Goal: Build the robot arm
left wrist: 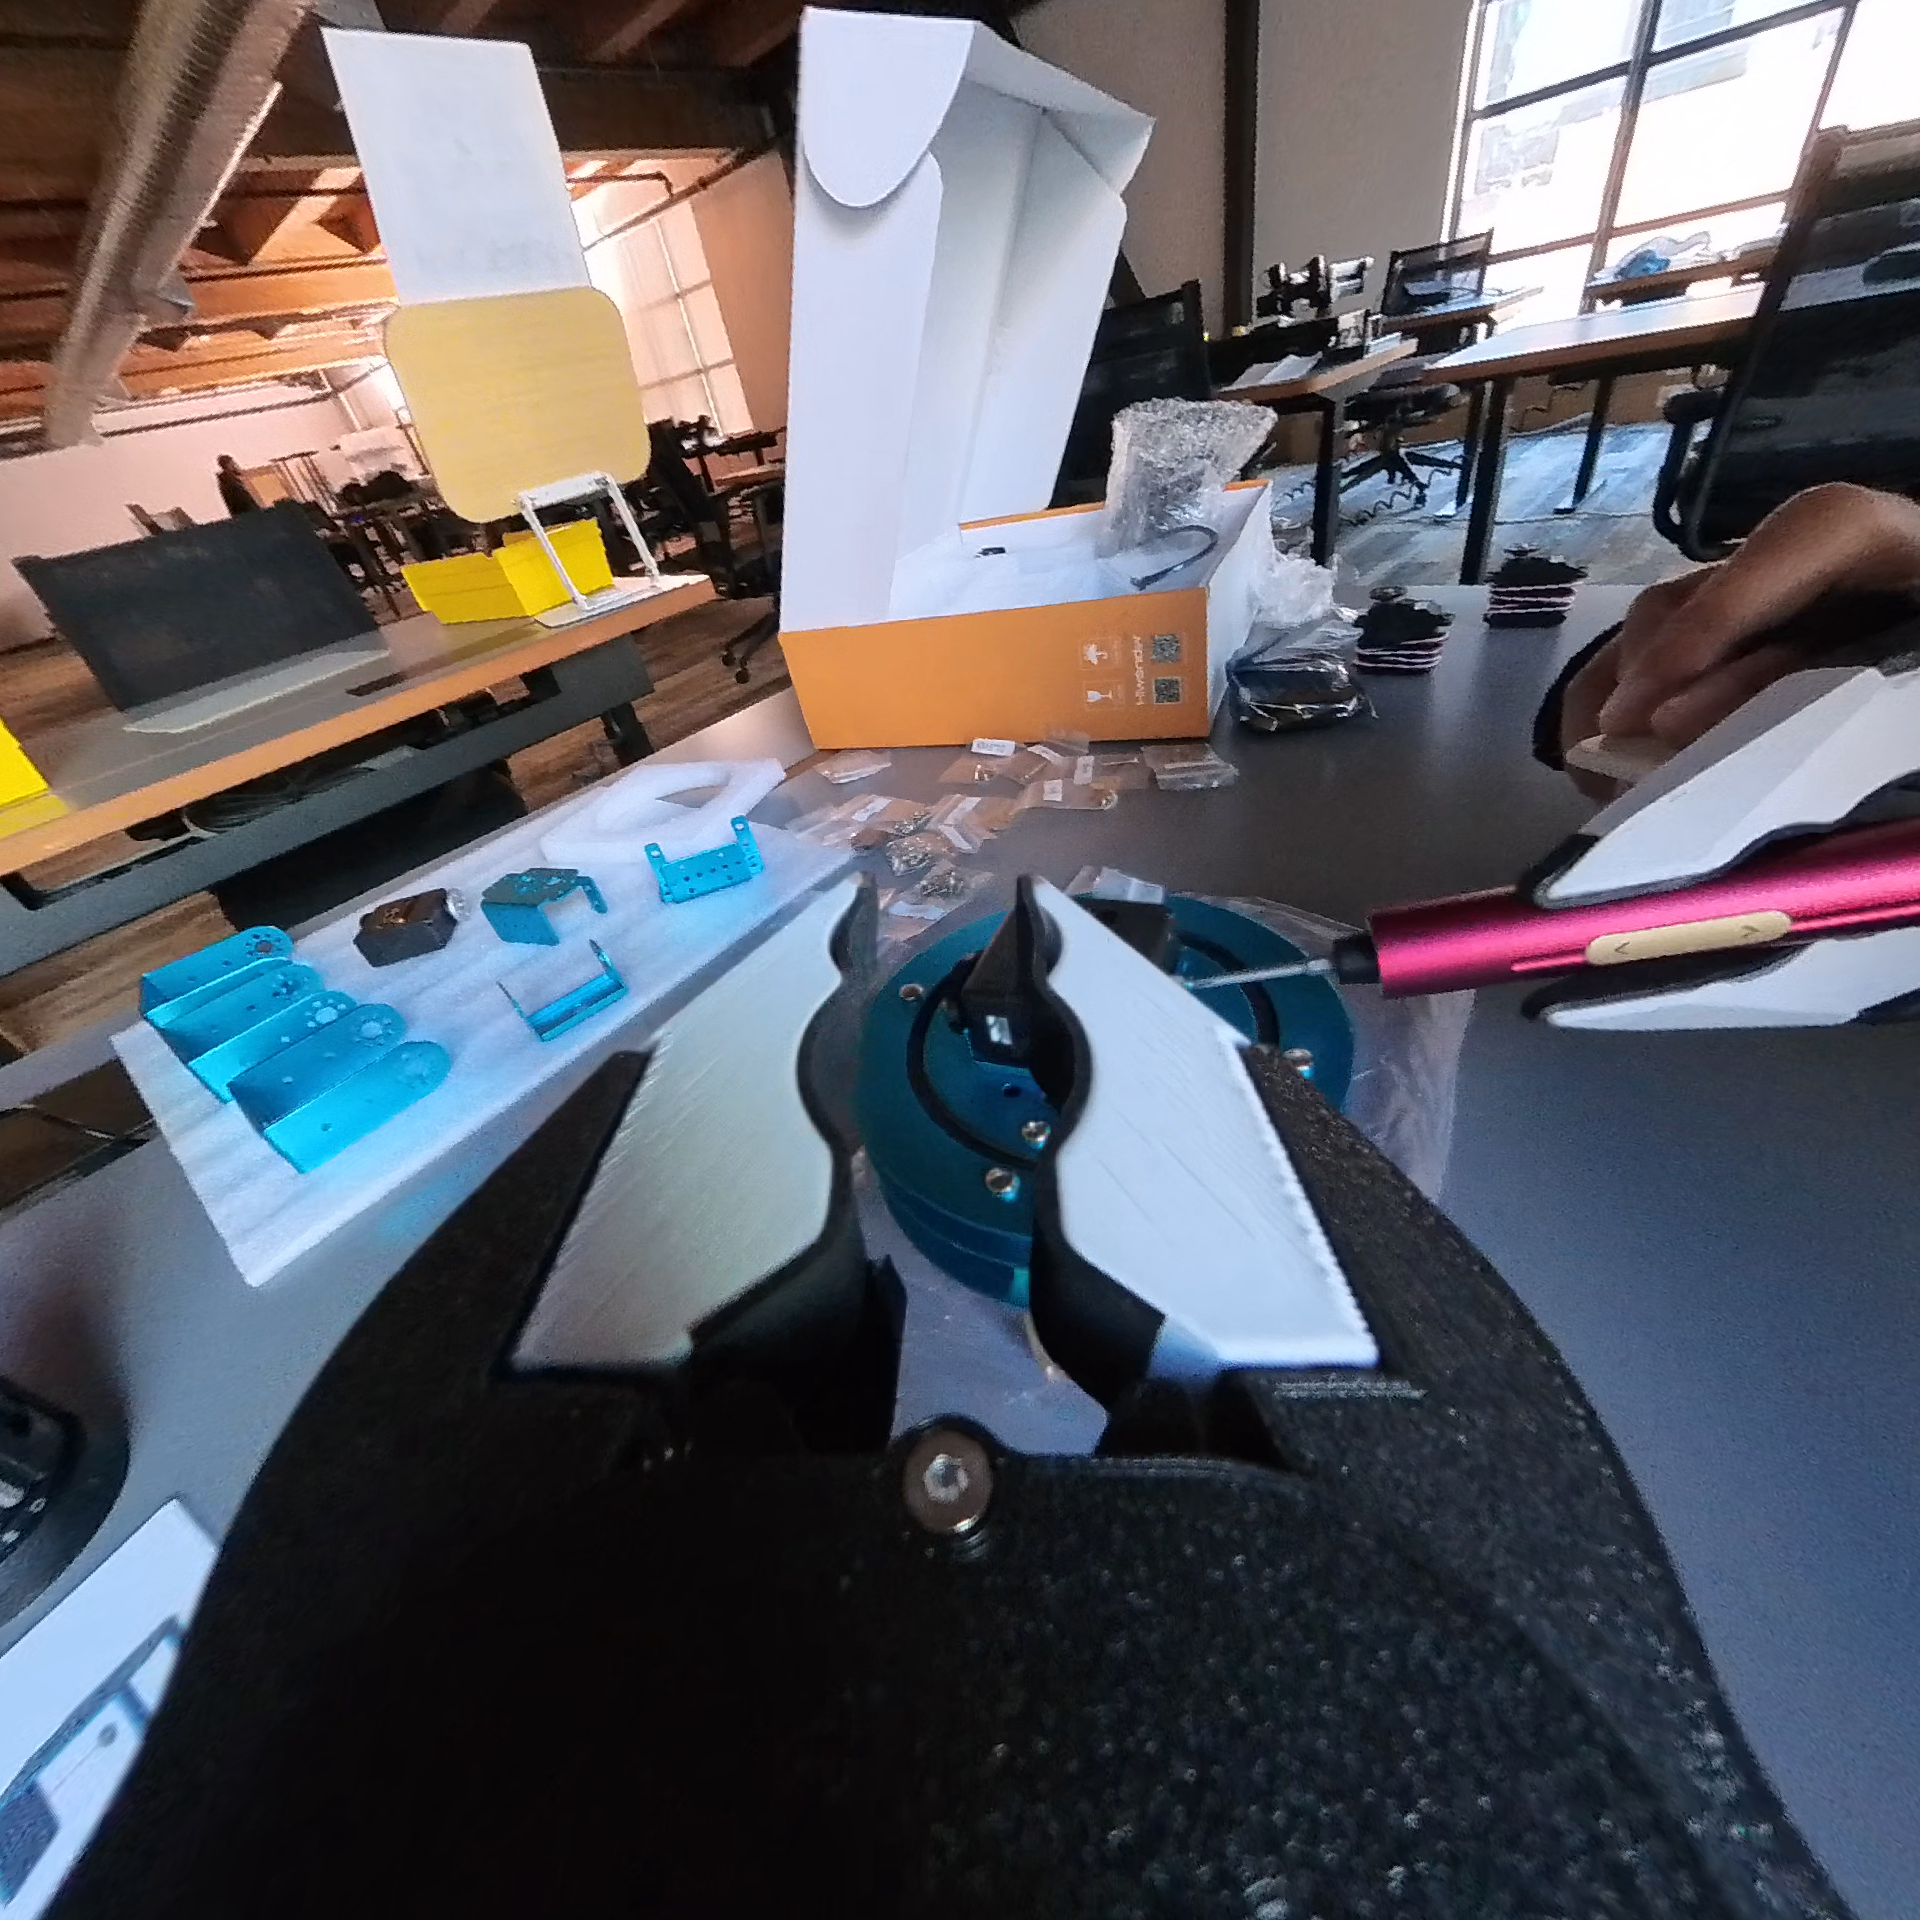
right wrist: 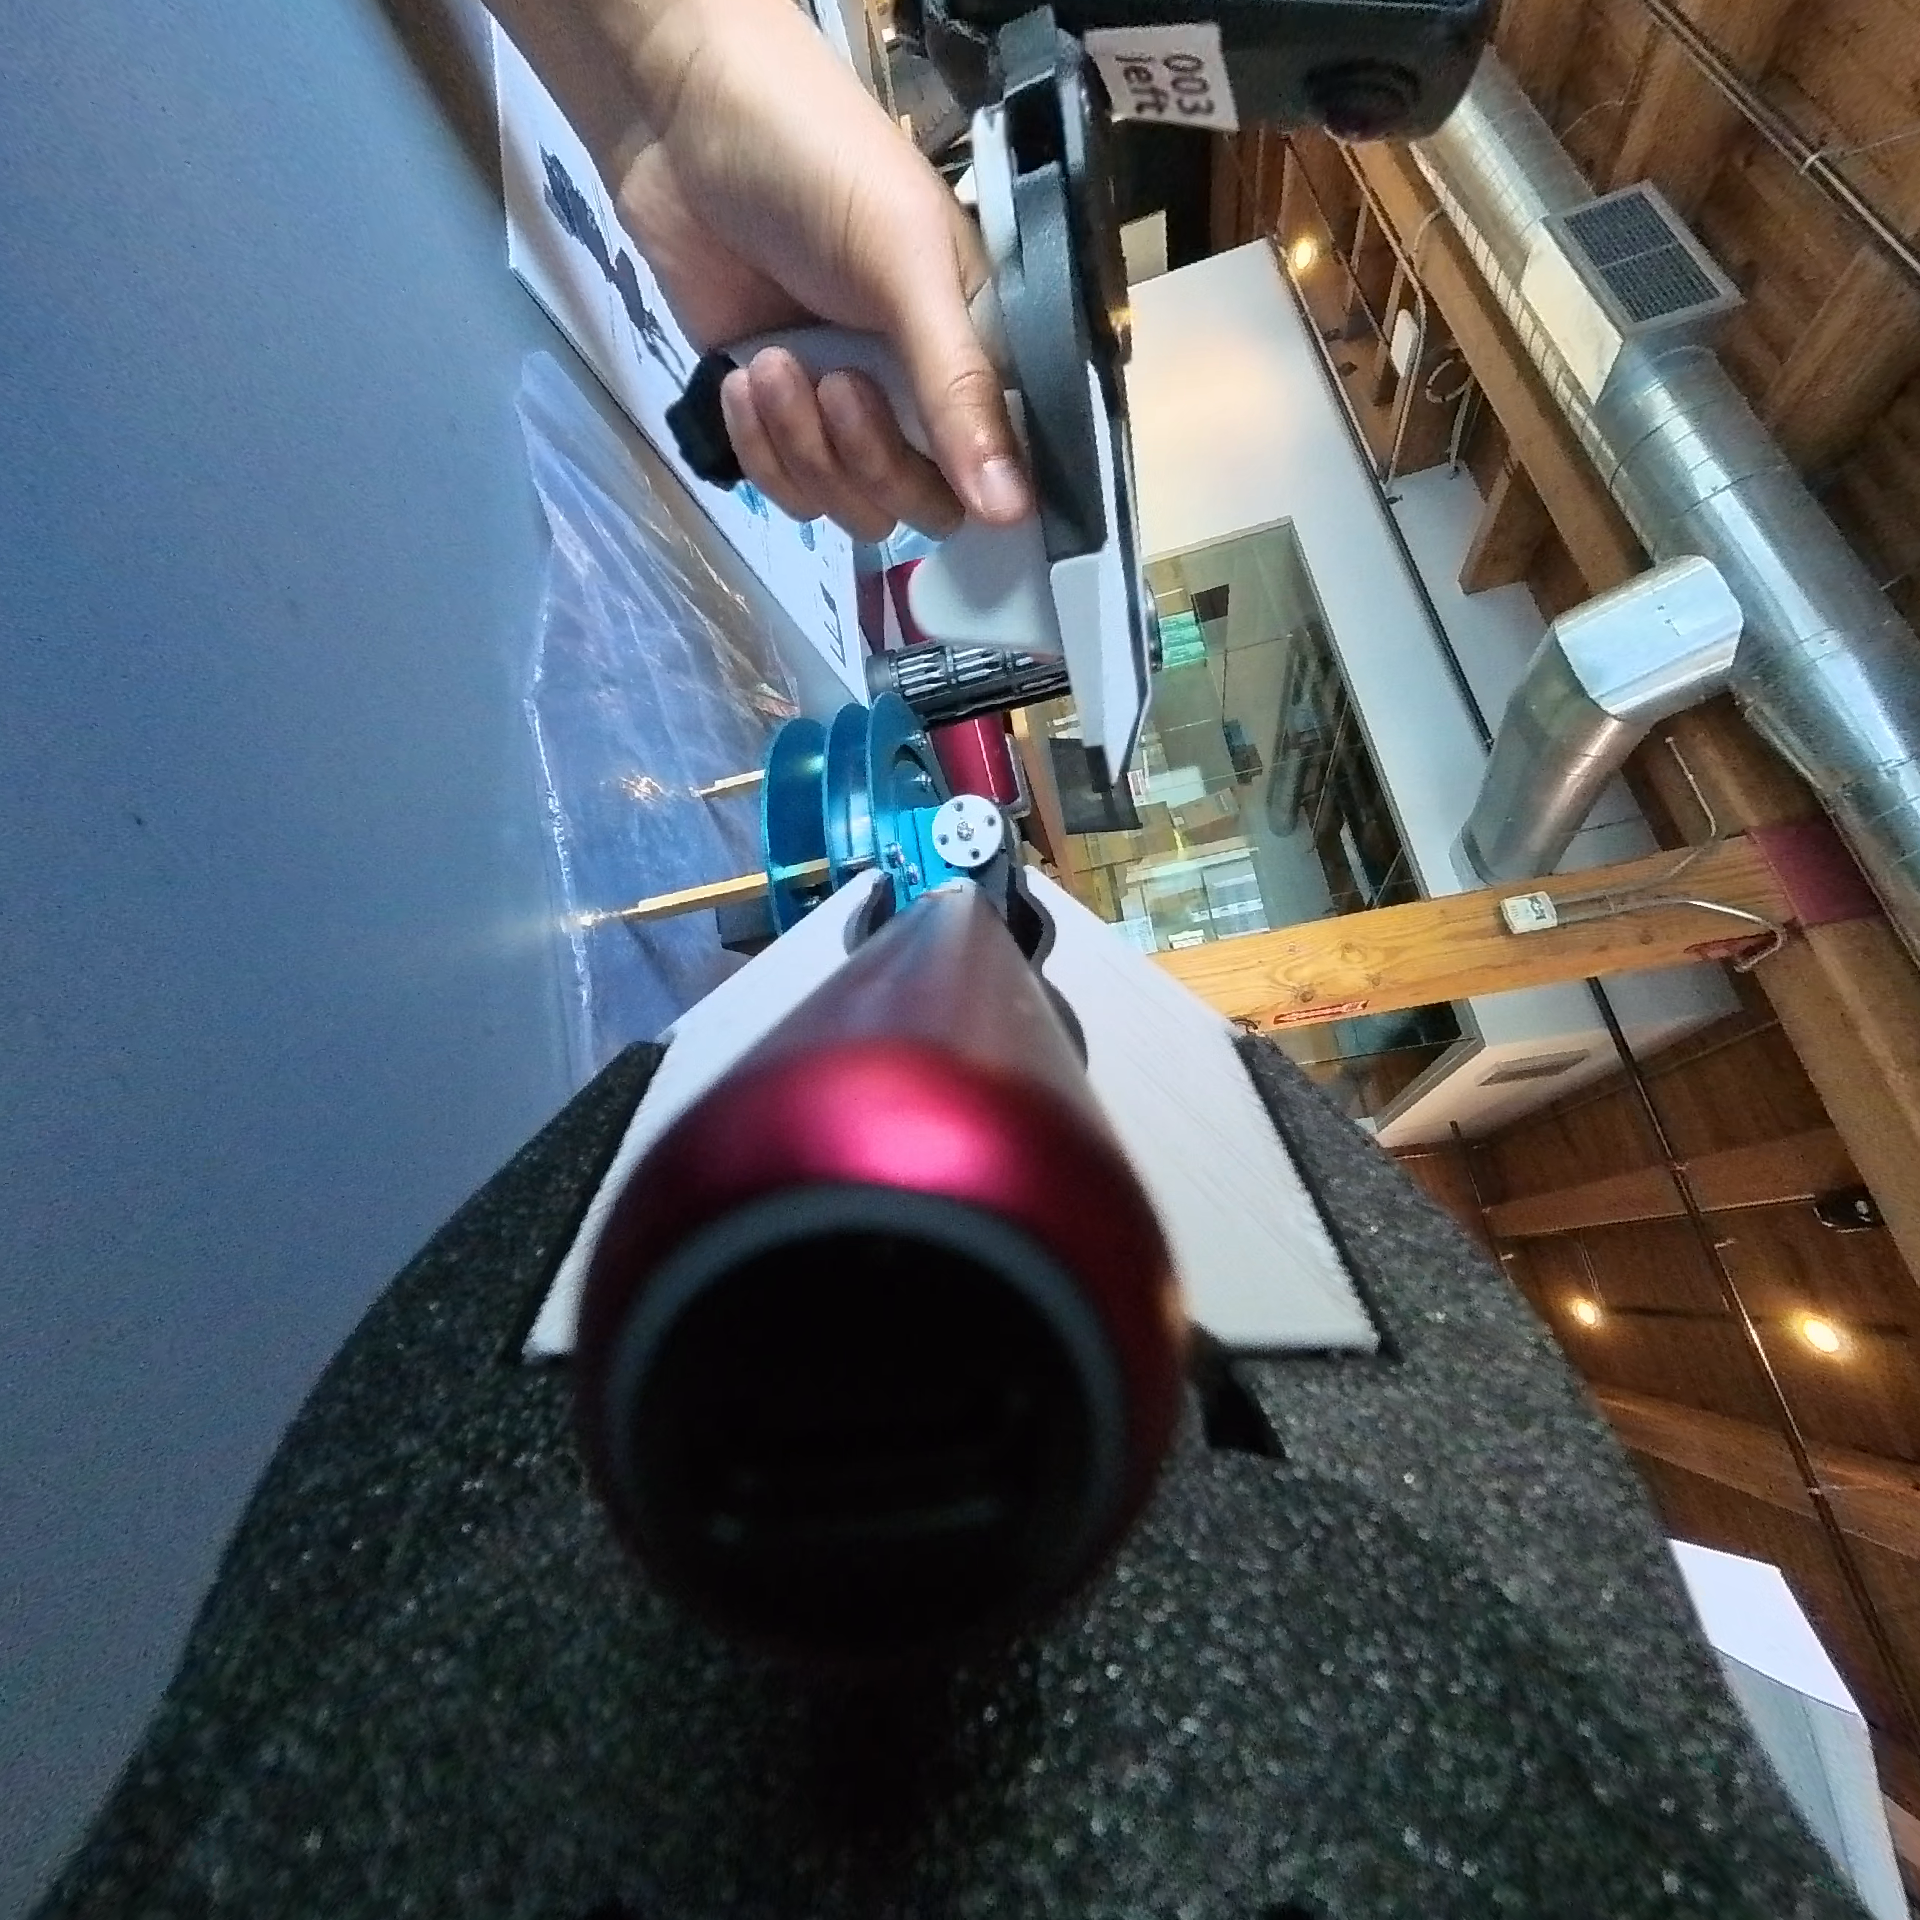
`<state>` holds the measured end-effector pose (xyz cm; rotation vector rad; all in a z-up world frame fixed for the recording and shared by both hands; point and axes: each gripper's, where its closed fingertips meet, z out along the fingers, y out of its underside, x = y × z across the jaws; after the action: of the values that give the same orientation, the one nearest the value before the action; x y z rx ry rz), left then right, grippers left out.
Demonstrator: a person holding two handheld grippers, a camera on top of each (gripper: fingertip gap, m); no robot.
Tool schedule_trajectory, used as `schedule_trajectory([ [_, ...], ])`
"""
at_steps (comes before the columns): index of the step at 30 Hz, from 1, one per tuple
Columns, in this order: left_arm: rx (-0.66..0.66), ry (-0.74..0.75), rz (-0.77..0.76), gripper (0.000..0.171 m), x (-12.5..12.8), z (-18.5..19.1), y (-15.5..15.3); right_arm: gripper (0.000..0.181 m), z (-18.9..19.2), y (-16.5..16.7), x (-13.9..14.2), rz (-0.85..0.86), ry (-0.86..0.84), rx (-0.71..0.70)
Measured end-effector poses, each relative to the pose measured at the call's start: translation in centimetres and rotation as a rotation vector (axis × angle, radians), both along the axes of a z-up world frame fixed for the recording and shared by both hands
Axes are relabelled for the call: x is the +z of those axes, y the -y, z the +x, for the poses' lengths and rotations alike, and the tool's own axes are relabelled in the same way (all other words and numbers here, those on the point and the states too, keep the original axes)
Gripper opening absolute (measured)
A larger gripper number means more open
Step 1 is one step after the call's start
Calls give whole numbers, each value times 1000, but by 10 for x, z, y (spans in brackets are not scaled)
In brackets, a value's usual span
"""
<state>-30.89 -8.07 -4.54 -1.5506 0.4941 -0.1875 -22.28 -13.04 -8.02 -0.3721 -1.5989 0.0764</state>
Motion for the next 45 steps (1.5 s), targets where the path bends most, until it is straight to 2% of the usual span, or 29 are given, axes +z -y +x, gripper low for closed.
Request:
schedule_trajectory([
  [6,-55,-25,-10,23,-2,16,4,23,-1,1,1,-6,2,-2],
  [12,-163,-74,-53,20,-10,54,45,23,-2,1,1,-9,0,-2],
  [16,-142,16,-146,16,-28,86,70,23,-2,1,2,-14,-1,-1],
  [19,-182,121,-143,17,-29,109,90,23,-2,1,2,-14,-1,-2],
  [24,-177,89,-92,38,-24,119,91,23,-3,1,3,-13,-1,-2],
  [26,-169,60,-121,45,-30,119,86,23,-1,2,2,-17,-2,-2],
  [29,-175,-55,-158,45,-42,118,82,23,-2,1,2,-20,-4,2],
  [30,-167,-97,-153,41,-44,115,79,23,-3,2,3,-22,-4,2],
  [32,-146,-137,-128,14,-40,107,74,24,-2,2,4,-25,-3,3],
  [35,-102,-213,-76,12,-29,94,65,23,-4,1,4,-26,-1,1],
  [36,-106,-263,-60,18,-28,92,63,23,-4,0,4,-27,-2,2],
  [37,-107,-327,-40,31,-29,89,61,23,-5,0,4,-28,-1,2],
  [40,-71,-459,-36,44,-27,65,46,23,-3,-1,3,-31,-2,3],
  [42,-124,-424,-100,54,-26,52,39,23,-3,-1,3,-33,-2,4],
  [45,-190,-203,-229,82,-26,40,24,23,-2,0,1,-31,-3,4],
])
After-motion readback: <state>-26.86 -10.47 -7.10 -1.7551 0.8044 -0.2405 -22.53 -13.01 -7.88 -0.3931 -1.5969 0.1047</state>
